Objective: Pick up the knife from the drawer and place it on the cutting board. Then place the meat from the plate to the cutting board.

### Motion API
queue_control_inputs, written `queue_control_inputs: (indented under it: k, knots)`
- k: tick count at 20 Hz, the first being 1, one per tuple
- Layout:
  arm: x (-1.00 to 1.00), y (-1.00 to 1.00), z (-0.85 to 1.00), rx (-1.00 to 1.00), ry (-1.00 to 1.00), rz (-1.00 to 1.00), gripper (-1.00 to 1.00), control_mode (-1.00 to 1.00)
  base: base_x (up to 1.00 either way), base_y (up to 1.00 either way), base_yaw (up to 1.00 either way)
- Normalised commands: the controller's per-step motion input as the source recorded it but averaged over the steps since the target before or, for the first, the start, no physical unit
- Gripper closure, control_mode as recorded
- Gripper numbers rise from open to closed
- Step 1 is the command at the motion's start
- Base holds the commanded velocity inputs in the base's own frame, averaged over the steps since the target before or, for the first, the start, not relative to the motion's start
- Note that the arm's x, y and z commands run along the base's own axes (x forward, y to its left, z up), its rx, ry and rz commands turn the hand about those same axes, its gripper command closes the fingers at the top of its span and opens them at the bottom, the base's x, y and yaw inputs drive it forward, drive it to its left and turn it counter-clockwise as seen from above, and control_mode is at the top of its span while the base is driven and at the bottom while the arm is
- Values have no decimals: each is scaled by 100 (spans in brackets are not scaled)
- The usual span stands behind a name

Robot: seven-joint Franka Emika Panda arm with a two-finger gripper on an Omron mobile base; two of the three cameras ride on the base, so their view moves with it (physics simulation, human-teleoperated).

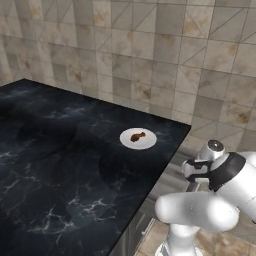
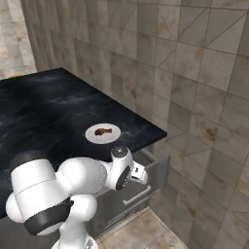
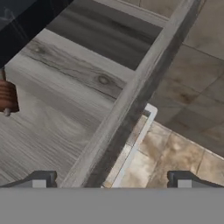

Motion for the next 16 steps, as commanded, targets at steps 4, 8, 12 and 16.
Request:
queue_control_inputs:
  k: [4,8,12,16]
  knots:
    - [28,-3,0,0,19,0,-100,-100,0,0,0]
    - [31,-5,-6,0,15,0,-100,-100,0,0,0]
    - [16,-18,-26,0,0,0,-100,-100,0,0,0]
    - [17,-22,-38,0,0,0,-100,-100,0,0,0]
